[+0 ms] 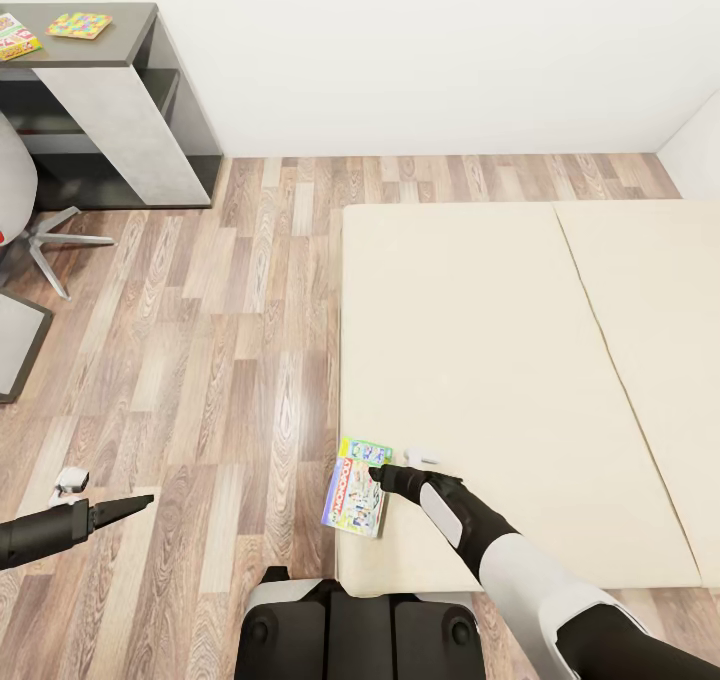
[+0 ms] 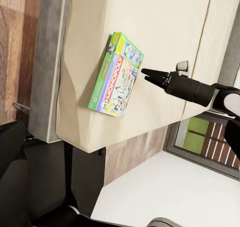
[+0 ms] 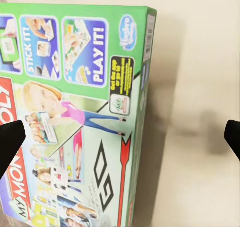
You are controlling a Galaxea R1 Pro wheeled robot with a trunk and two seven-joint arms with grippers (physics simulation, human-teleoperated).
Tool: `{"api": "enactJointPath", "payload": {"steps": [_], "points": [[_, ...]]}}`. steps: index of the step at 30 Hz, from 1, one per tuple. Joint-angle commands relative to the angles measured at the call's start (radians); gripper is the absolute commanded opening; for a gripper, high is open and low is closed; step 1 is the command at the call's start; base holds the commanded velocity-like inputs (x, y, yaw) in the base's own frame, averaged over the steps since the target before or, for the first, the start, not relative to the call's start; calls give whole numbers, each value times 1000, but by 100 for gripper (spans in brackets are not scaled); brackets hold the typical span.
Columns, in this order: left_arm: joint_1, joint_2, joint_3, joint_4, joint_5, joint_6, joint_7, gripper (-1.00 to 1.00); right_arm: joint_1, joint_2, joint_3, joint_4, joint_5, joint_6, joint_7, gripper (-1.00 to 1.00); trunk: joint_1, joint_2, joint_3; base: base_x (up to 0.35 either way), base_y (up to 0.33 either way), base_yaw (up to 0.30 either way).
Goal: Put all the toys in the child's room - the three board games (two on the bed and one on the table), the two jigsaw puzzles on the table, and the tennis ball on the table - inside the toy box on the table in the child's room.
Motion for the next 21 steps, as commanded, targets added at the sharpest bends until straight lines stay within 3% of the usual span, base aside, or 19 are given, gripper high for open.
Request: {"api": "enactJointPath", "payload": {"steps": [1,21], "points": [[-1,0,2,-1,-9,10,-8,100,0,-1,3,-1,-2,3,0,100,1,-2,-1,0,0,0],[-1,0,2,-1,-9,11,-8,100,0,0,3,-1,-2,7,4,100,1,-2,-1,0,0,0]]}}
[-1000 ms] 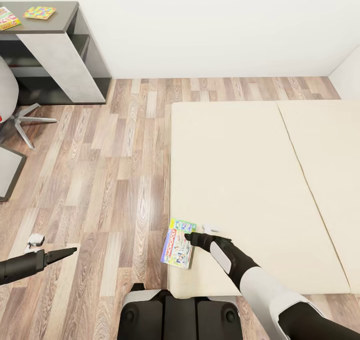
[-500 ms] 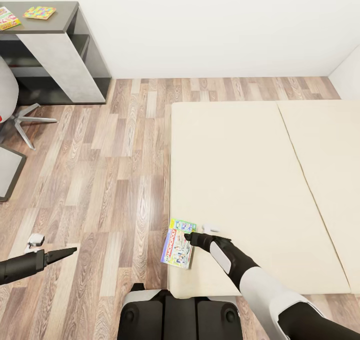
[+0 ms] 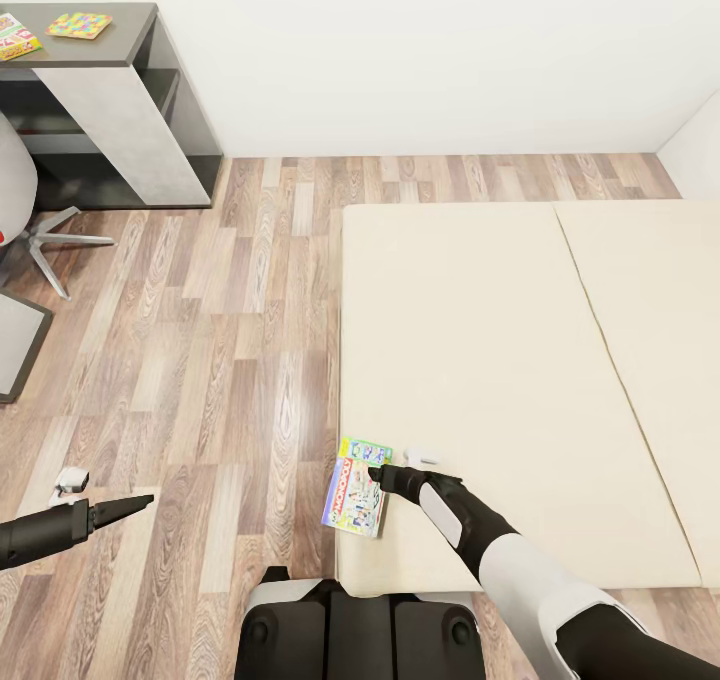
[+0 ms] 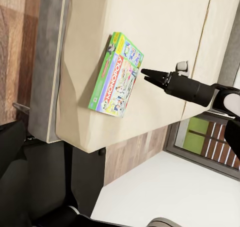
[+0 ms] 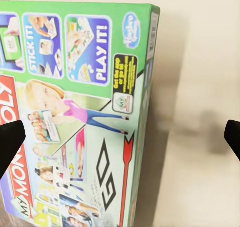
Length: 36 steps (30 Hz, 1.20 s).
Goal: Put all the toys in the child's room - the three board games (two on the bed and one on the table), the two jigsaw puzzles on the table, and the tennis ball on the table - inside the toy box on the table in the child's room.
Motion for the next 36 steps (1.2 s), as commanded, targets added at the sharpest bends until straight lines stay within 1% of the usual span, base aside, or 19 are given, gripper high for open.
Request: {"api": "enactJointPath", "payload": {"steps": [1,36], "points": [[-1,0,2,-1,-10,10,-8,100,0,-1,3,-1,-2,4,1,100,1,-2,-1,0,0,0],[-1,-1,2,-1,-8,10,-8,100,0,1,3,-1,-3,26,9,100,1,-2,-1,0,0,0]]}}
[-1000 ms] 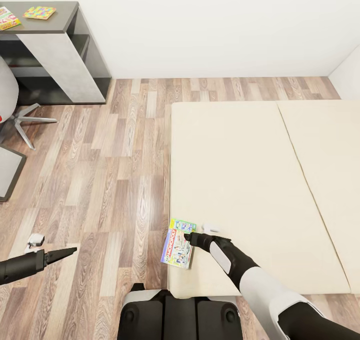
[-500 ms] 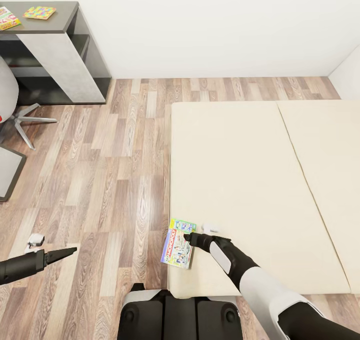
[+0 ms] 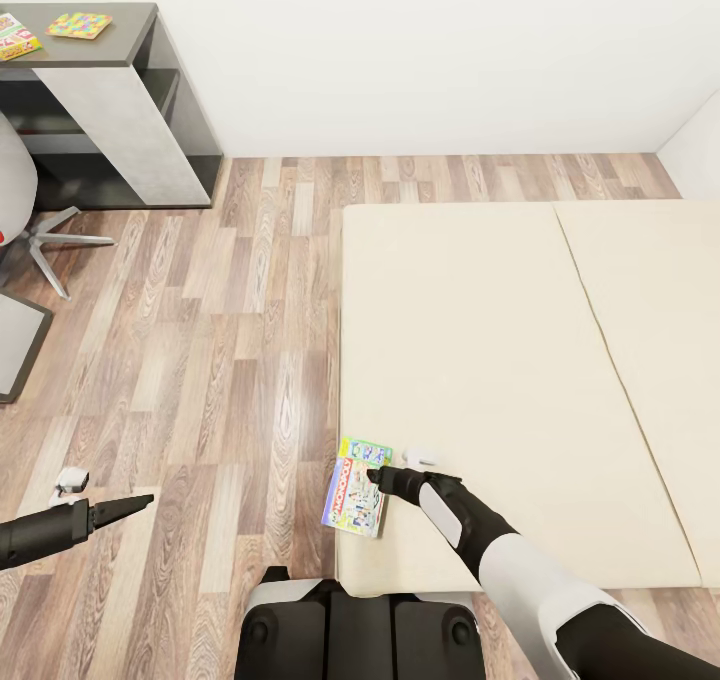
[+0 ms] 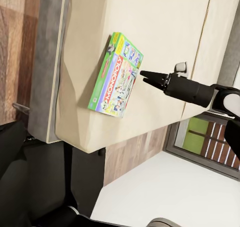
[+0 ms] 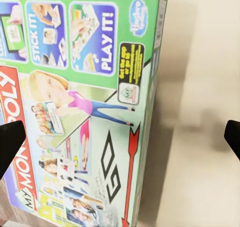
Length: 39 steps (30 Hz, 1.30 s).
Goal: Put all the toys in the child's room - the three board games (two on the bed and one on the table), the two jigsaw puzzles on the table, and the tennis ball on the table - inside the toy box on the table in the child's room.
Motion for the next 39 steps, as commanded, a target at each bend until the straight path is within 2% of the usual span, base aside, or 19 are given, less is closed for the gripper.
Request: {"api": "enactJointPath", "payload": {"steps": [1,22,39], "points": [[-1,0,2,-1,-9,10,-8,100,0,0,3,-1,-2,4,0,100,1,-2,-1,0,0,0],[-1,0,2,-1,-9,10,-8,100,0,42,3,-2,0,3,0,100,1,-2,-1,0,0,0],[0,0,2,-1,-6,10,-8,100,0,44,3,-2,-1,2,0,100,1,-2,-1,0,0,0]]}}
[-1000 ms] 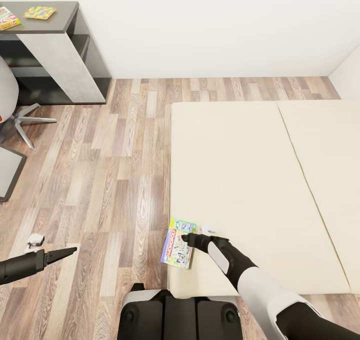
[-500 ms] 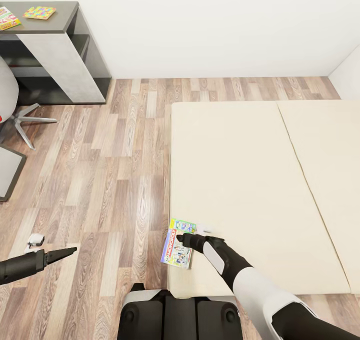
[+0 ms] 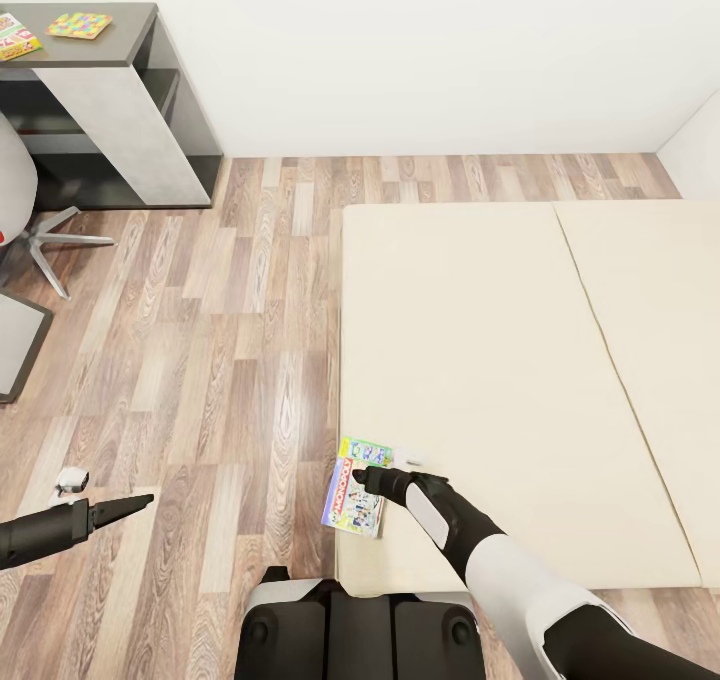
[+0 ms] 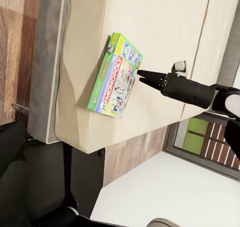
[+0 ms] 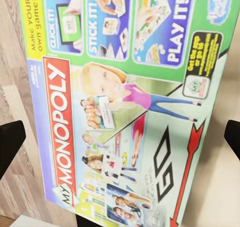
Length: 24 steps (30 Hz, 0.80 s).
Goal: Put all the toys in the child's room - the three board games (two on the bed and one on the table), the two jigsaw puzzles on the table, and the tennis ball on the table - inside the toy box on the table in the child's room.
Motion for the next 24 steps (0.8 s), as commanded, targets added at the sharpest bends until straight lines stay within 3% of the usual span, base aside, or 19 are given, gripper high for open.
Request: {"api": "enactJointPath", "payload": {"steps": [1,24], "points": [[-1,0,2,-1,-9,10,-8,100,-1,0,1,0,1,3,1,100,1,-2,-1,0,0,0],[-1,0,2,-1,-7,10,-8,100,-1,0,1,0,2,2,1,100,1,-2,-1,0,0,0]]}}
